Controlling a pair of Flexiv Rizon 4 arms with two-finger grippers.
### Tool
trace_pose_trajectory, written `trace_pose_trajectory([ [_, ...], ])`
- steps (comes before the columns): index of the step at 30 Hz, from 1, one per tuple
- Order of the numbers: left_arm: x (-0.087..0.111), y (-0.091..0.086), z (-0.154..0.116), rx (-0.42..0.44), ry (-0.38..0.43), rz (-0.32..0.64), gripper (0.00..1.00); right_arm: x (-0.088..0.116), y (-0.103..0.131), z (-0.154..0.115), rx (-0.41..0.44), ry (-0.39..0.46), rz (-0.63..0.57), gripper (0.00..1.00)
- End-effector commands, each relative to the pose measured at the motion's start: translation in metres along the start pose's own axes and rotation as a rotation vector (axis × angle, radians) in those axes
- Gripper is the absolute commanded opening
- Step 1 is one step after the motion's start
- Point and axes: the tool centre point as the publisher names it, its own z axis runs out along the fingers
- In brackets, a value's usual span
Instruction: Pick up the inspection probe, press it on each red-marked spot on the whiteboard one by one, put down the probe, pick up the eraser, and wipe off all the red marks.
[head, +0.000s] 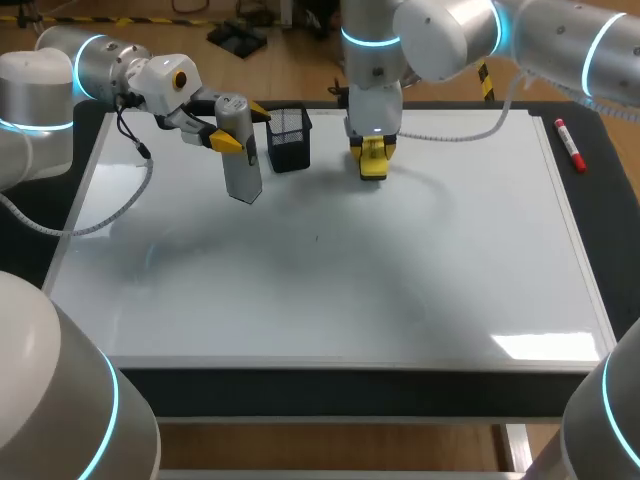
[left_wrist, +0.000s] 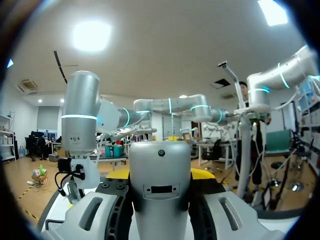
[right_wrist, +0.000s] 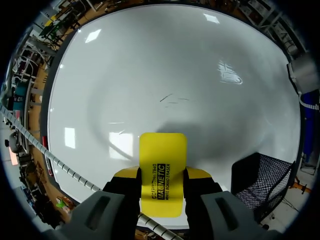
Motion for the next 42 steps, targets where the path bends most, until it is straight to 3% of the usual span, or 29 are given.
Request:
trace_pose_trajectory([
  [1, 0.000, -0.002, 0.000, -0.003, 0.001, -0.001, 0.00, -0.004, -0.009, 0.002, -0.016, 0.009, -0.001, 0.00],
  [33, 0.000, -0.002, 0.000, -0.003, 0.001, -0.001, 0.00, -0.005, -0.033, 0.024, -0.062, 0.020, 0.004, 0.00],
  [34, 0.000, -0.002, 0.000, -0.003, 0.001, -0.001, 0.00, -0.005, -0.033, 0.024, -0.064, 0.022, 0.006, 0.09],
  [36, 0.000, -0.002, 0.000, -0.003, 0.001, -0.001, 0.00, -0.005, -0.033, 0.024, -0.067, 0.026, 0.009, 0.49],
  [37, 0.000, -0.002, 0.000, -0.003, 0.001, -0.001, 0.00, -0.004, -0.032, 0.022, -0.063, 0.023, 0.016, 0.95],
  [38, 0.000, -0.002, 0.000, -0.003, 0.001, -0.001, 0.00, -0.003, -0.031, 0.020, -0.055, 0.020, 0.027, 1.00],
  [42, 0.000, -0.002, 0.000, -0.003, 0.001, -0.001, 0.00, 0.004, -0.028, 0.010, -0.036, 0.011, 0.063, 1.00],
])
